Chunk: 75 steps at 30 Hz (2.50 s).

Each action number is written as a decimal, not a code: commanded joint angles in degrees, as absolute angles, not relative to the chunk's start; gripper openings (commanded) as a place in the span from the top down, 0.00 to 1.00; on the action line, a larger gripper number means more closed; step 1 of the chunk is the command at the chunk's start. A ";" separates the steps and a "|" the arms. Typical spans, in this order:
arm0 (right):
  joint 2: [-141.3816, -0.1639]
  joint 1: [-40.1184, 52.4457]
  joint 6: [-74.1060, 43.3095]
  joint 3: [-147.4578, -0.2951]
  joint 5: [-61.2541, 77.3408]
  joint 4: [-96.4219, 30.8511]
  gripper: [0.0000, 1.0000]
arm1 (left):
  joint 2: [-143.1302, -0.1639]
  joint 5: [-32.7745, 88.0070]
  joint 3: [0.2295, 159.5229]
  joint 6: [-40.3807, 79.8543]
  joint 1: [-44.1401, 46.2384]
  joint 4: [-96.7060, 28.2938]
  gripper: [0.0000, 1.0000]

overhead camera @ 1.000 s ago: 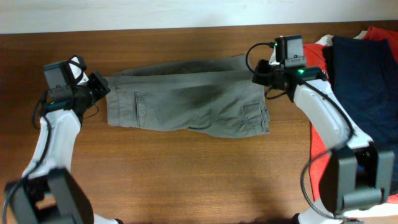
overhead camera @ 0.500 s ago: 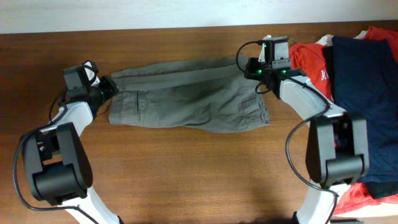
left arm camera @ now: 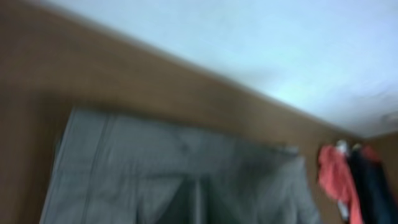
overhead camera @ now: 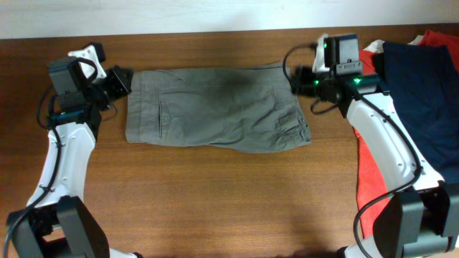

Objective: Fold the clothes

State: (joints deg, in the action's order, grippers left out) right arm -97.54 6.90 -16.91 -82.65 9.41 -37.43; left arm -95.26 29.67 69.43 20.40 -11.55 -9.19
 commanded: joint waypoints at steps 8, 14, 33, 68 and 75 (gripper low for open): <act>-112.95 6.74 -16.67 -78.89 9.65 -47.09 0.96 | -104.73 13.61 69.14 10.98 2.17 -21.17 0.99; -116.01 6.74 -15.49 -77.78 8.69 -47.40 0.96 | -113.97 7.60 69.14 10.98 2.35 -23.31 0.99; -115.18 6.68 -21.54 -68.03 3.79 -59.61 0.96 | -118.26 7.68 69.14 11.03 2.35 -46.44 1.00; -121.12 6.72 -10.70 -74.37 7.55 -12.08 0.82 | -122.61 1.37 79.68 10.57 3.49 -21.12 1.00; -112.09 7.53 -10.74 -79.46 26.96 -12.64 0.96 | -110.98 2.98 84.14 10.59 3.49 -23.92 1.00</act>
State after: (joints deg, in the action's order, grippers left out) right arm -116.90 6.81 -11.53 -77.41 15.40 -12.27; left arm -115.72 2.74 82.50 11.51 3.90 -22.04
